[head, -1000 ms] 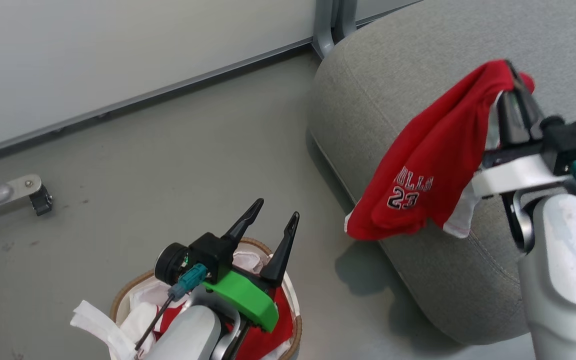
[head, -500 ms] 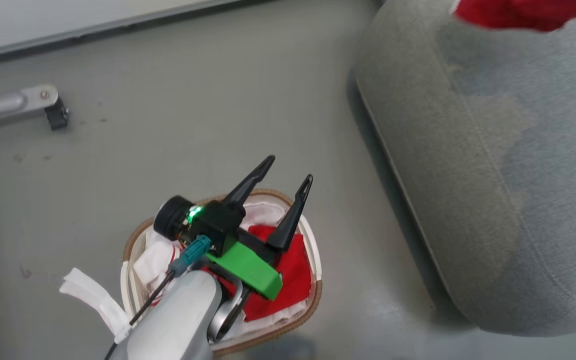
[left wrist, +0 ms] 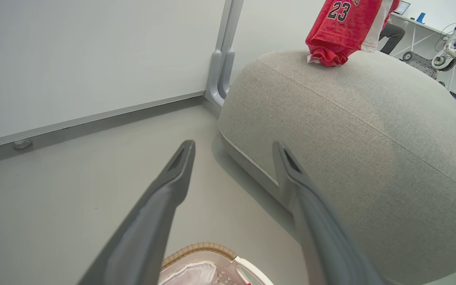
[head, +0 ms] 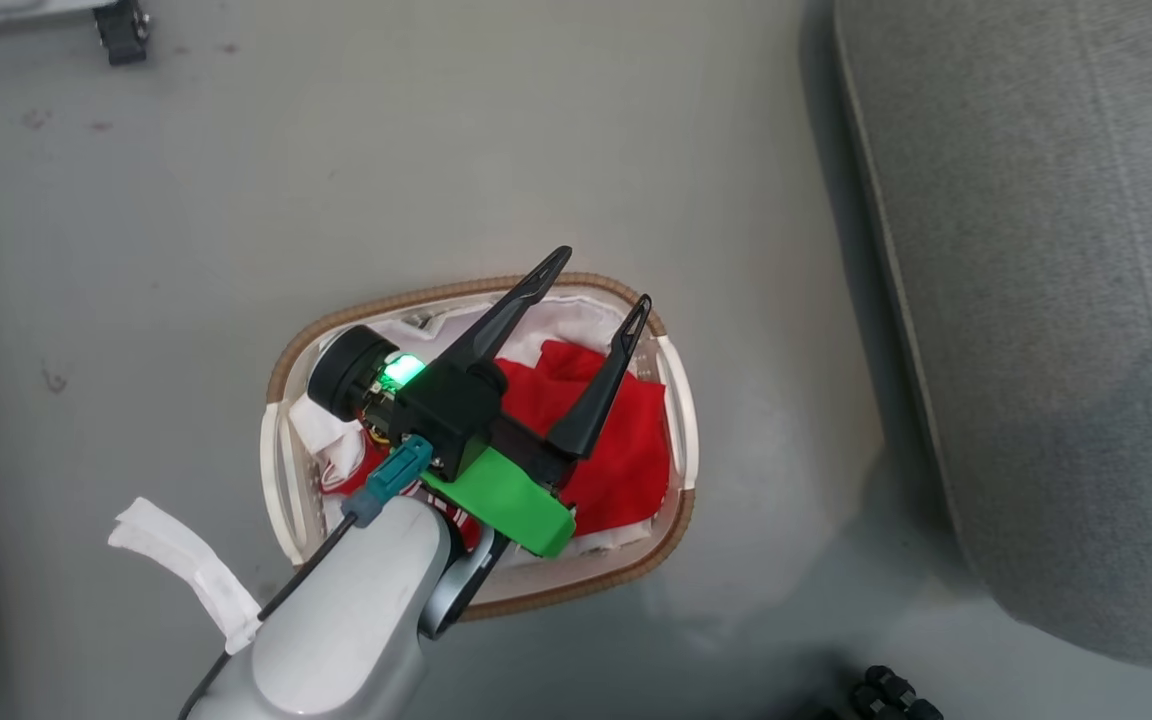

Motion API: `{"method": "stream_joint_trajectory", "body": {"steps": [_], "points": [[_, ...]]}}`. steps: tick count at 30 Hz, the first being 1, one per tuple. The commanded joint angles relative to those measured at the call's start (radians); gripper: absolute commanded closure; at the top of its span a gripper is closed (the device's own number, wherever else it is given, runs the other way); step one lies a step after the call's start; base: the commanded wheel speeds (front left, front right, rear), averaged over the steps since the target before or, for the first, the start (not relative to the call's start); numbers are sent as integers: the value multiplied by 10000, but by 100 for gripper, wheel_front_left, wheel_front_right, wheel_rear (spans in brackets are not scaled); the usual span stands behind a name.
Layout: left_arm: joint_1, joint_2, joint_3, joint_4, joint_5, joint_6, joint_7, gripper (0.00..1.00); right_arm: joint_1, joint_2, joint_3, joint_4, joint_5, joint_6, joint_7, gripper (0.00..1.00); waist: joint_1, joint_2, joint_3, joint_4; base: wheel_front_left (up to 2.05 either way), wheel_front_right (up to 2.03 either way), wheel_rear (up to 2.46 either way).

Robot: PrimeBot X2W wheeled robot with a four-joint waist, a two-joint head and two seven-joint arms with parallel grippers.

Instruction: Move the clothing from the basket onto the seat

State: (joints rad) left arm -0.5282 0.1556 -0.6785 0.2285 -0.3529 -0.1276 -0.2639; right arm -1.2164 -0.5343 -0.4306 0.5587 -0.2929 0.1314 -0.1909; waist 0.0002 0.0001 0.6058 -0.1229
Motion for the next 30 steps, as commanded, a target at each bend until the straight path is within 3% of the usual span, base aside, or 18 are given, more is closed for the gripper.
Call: {"method": "stream_joint_trajectory", "body": {"steps": [1, 12, 15, 16, 17, 30], "points": [[-198, 5, -1, 10, 83, -45, -9, 0, 254, 130, -367, 309, -155, -14, -146, 100, -2, -1, 545, 406, 0, 0, 0], [-31, 216, 200, 78, 21, -39, -9, 0, 1768, 1244, -2530, 2363, -1380, -14, -668, 98, -2, -1, 661, 219, 0, 0, 0], [58, 294, 287, 134, 27, -34, -9, 0, 1992, 1511, -2736, 2688, -1649, -14, -721, 75, -2, -1, 594, 57, 0, 0, 0], [67, 298, 309, 152, 16, -34, -9, 0, 2062, 1594, -2732, 2749, -1702, -14, -742, 56, -2, -1, 568, 21, 0, 0, 0], [78, 297, 341, 170, -9, -35, -9, 0, 2138, 1709, -2699, 2801, -1773, -14, -737, 3, -2, -1, 525, -29, 0, 0, 0], [543, -23, 935, 240, -246, -42, -9, 0, 4456, 2798, -1990, 1468, -439, -14, -755, 0, -2, -1, -940, -242, 0, 0, 0]]}}
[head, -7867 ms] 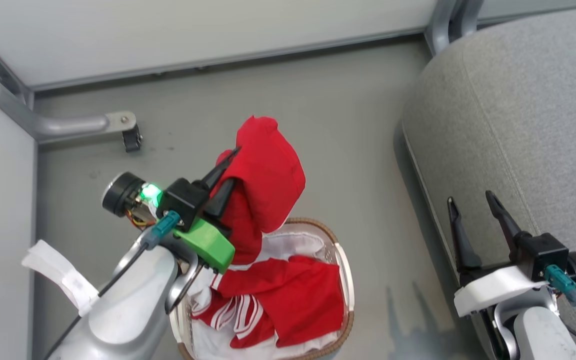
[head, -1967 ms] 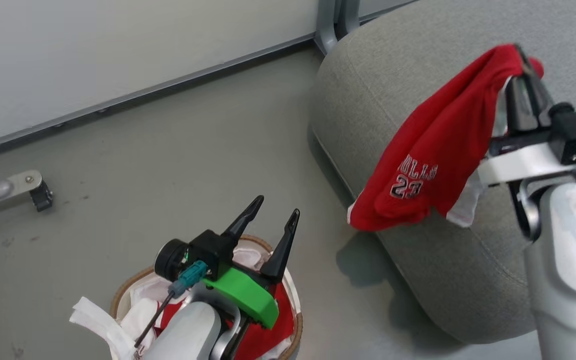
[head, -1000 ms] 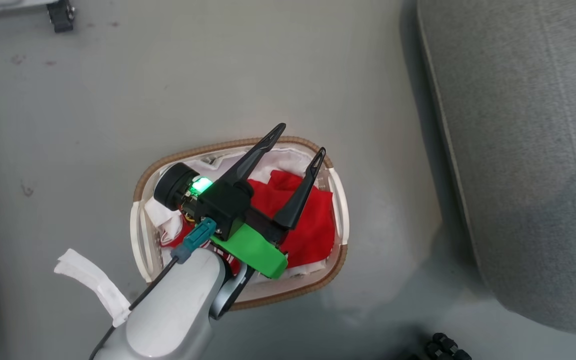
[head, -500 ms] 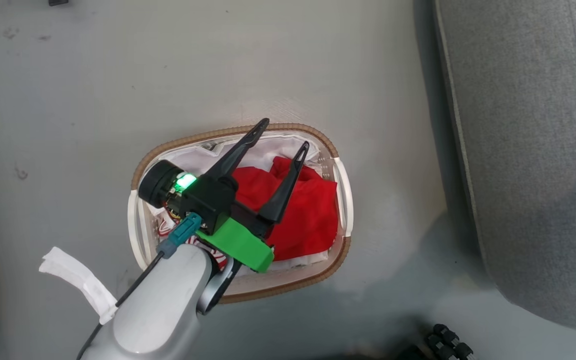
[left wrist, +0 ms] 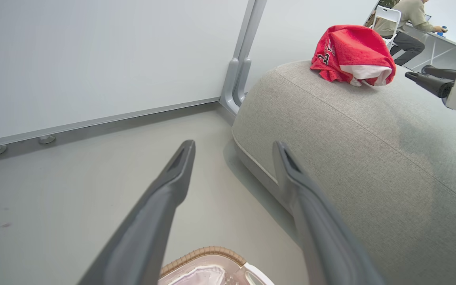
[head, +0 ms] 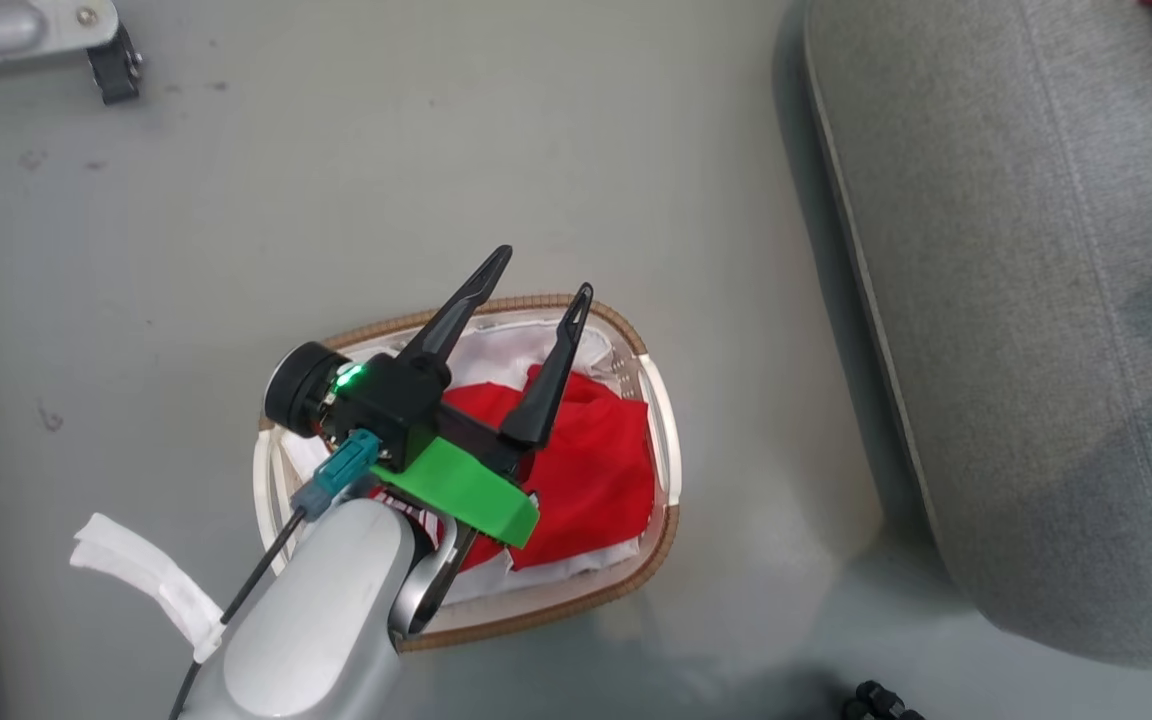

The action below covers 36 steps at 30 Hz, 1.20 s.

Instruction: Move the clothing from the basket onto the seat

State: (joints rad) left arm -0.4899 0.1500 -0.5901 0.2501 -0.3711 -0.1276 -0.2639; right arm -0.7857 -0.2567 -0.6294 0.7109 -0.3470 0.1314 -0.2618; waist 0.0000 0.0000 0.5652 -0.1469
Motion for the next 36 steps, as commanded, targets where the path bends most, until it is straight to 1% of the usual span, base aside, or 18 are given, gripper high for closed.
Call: {"method": "stream_joint_trajectory", "body": {"steps": [1, 3, 8, 10, 13, 15, 17, 21, 27, 32, 36], "points": [[233, 13, 131, 40, -75, -42, -9, 0, 304, 82, -22, -129, 259, -14, -46, 0, 0, 0, -681, 14, 0, 0, 0], [426, -56, 313, 76, -113, -43, -9, 0, 632, 221, 90, -293, 441, -14, -46, 0, 0, 0, -1048, 65, 0, 0, 0], [908, -251, 850, 289, -199, -41, -9, 0, 1039, 118, 530, -682, 576, -14, -47, 0, 0, 0, -2008, 405, 0, 0, 0], [1125, -345, 1155, 344, -240, -36, -9, 0, 1059, 111, 807, -802, 627, -14, -47, 0, 0, 0, -2370, 556, 0, 0, 0], [1472, -468, 1670, 411, -264, 3, -9, 0, 1036, 281, 1215, -980, 704, -14, -47, 0, 0, 0, -2822, 710, 0, 0, 0], [1668, -541, 1998, 467, -212, 61, -9, 0, 877, 305, 1497, -918, 870, -14, -47, 0, 0, 0, -3077, 805, 0, 0, 0], [1857, -607, 2335, 509, -136, 139, -9, 0, 839, 481, 1828, -947, 1003, -14, -48, 0, 0, 0, -3341, 946, 0, 0, 0], [2262, -724, 2833, 653, -33, 159, -9, 0, 1043, 746, 2297, -1025, 1472, -14, -48, 0, 0, 0, -3871, 1340, 0, 0, 0], [2961, -854, 3662, 769, 81, 306, -9, 0, 1617, 1381, 3244, -1334, 2171, -14, -48, 0, 0, 0, -4471, 1709, 0, 0, 0], [3630, -914, 4289, 701, 172, 469, -9, 0, 2545, 1791, 3955, -1559, 2605, -14, -48, 0, 0, 0, -4887, 1886, 0, 0, 0], [4068, -941, 4468, 713, 393, 466, -9, 0, 3469, 1978, 4232, -1909, 2702, -14, -48, 0, 0, 0, -5166, 2006, 0, 0, 0]]}}
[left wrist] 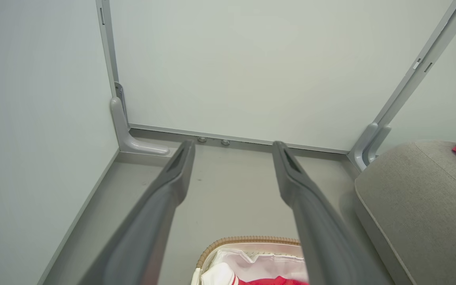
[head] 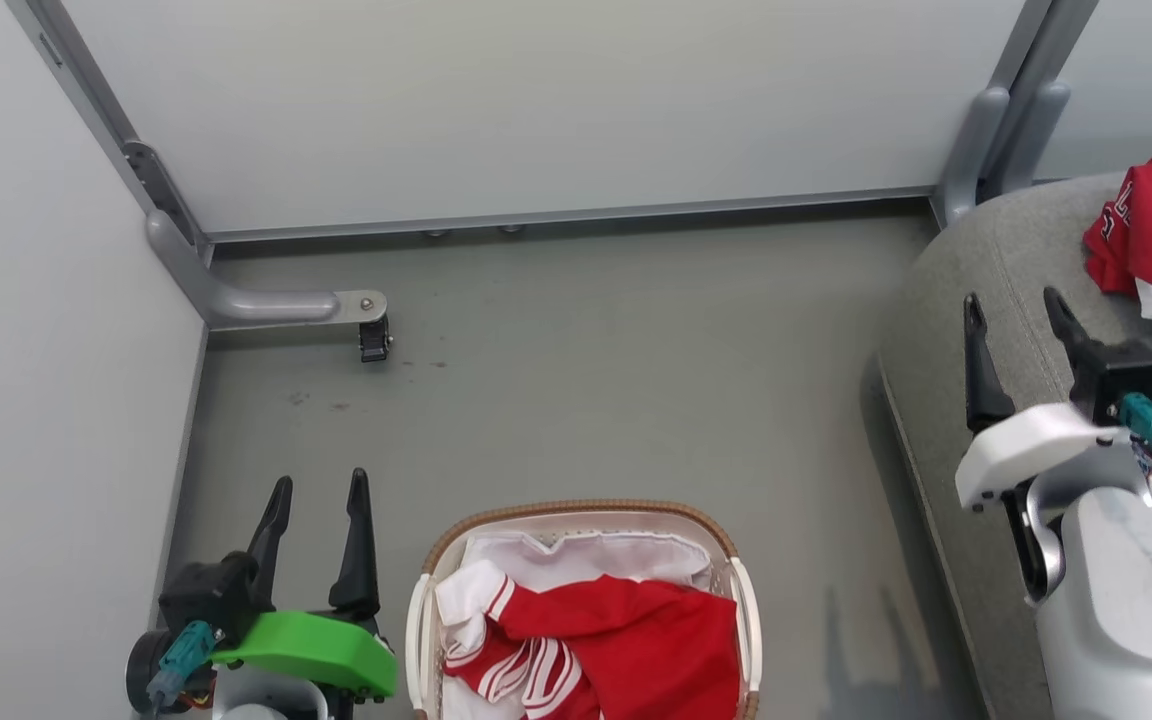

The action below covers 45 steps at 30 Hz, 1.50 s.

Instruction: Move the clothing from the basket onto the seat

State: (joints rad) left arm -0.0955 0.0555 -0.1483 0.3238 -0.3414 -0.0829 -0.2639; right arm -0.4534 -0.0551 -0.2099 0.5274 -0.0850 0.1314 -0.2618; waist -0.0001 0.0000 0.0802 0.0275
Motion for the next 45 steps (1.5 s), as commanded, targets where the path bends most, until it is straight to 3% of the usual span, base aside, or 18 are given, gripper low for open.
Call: {"method": "stream_joint_trajectory", "body": {"steps": [1, 13, 23, 45], "points": [[202, 3, 92, -25, 104, 23, -9, 0, 365, 1, 108, -174, 135, -14, -48, 0, 1, 0, -356, 271, 0, 0, 0], [1028, -44, 151, 108, 123, -31, -9, 0, 2711, 27, 1378, -1069, 2351, -14, -47, 0, 1, 0, -849, 243, 0, 0, 0], [1411, -47, -14, 24, -114, 116, -8, 0, 3471, 29, 1781, -1269, 2545, -14, -47, 0, 1, 0, -1038, 143, 0, 0, 0], [1542, -48, -112, 165, -59, 75, -8, 0, 3610, 30, 1980, -1123, 2540, -14, -47, 0, 1, 0, -1193, 59, 0, 0, 0]]}}
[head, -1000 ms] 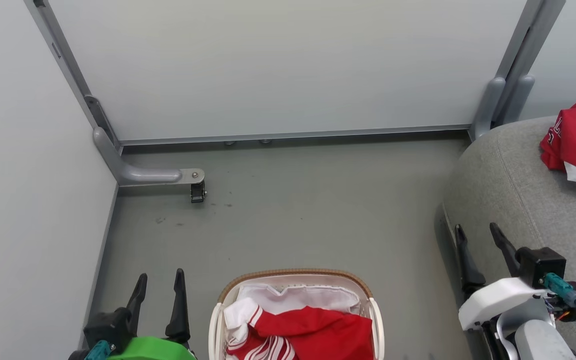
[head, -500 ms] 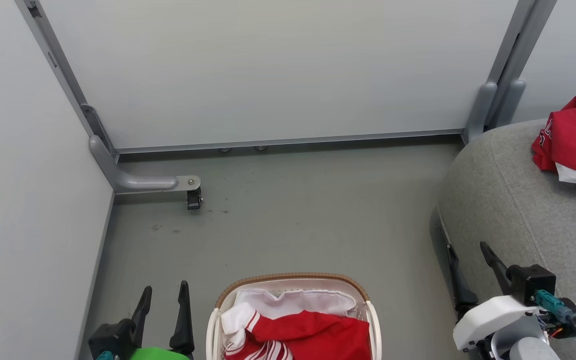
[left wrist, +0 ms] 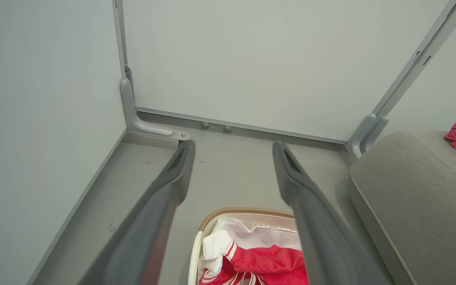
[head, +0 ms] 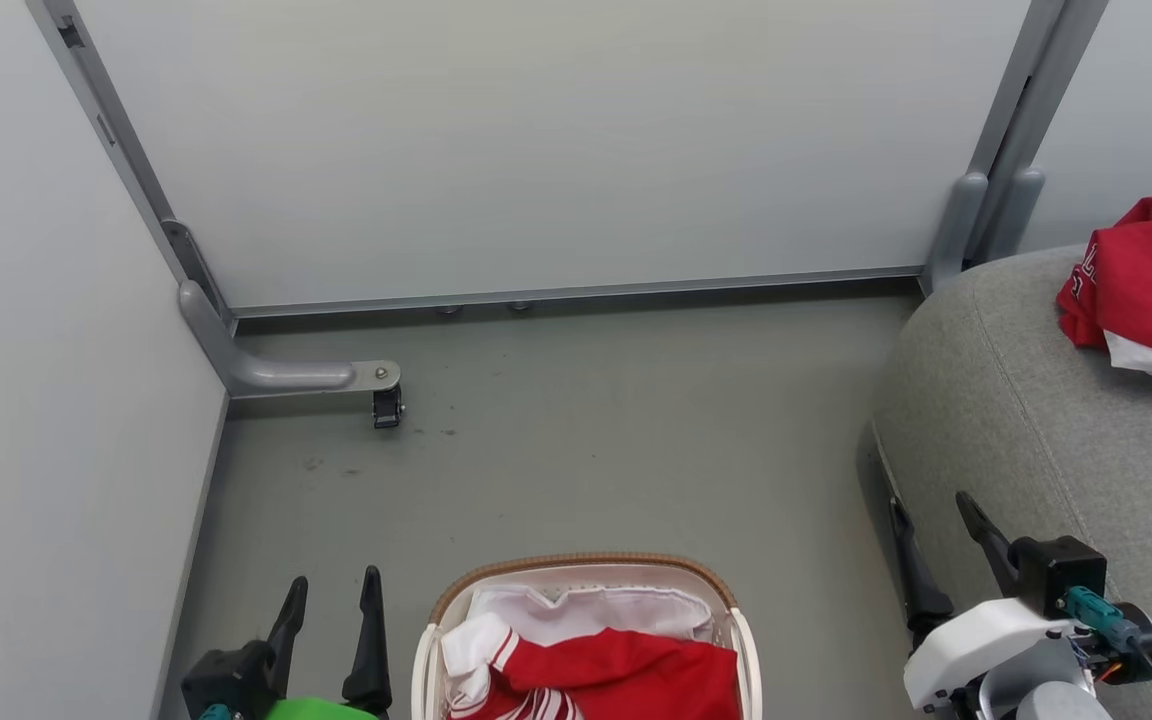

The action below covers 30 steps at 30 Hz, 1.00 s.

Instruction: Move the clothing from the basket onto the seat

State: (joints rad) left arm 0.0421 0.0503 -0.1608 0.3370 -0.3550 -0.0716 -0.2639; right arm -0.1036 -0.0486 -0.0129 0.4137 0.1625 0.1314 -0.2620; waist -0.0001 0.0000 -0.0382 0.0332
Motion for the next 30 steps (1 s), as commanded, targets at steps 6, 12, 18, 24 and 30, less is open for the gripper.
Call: {"method": "stream_joint_trajectory", "body": {"steps": [6, 12, 18, 24, 30], "points": [[207, 3, 21, 48, 101, -57, -8, 0, 150, -35, 63, 5, 84, -14, -45, 0, 1, 0, -75, -26, 0, 0, 0], [221, 5, -21, 61, 154, -79, -8, 0, 158, -35, 53, -17, 79, -14, -45, 0, 1, 0, -100, -94, 0, 0, 0], [215, 4, -141, 94, 234, -135, -8, 0, 117, -35, 48, -64, 54, -14, -45, 0, 1, 0, -71, -230, 0, 0, 0], [-397, 4, -590, 354, 428, -268, -7, 0, -89, -37, -103, -283, -82, -14, -47, 0, 1, 0, 174, -445, 0, 0, 0], [-1579, 9, -1394, 1311, 614, -416, 38, 0, -537, -37, -409, -694, -450, -14, -47, 0, 1, 0, 903, -843, 0, 0, 0]]}}
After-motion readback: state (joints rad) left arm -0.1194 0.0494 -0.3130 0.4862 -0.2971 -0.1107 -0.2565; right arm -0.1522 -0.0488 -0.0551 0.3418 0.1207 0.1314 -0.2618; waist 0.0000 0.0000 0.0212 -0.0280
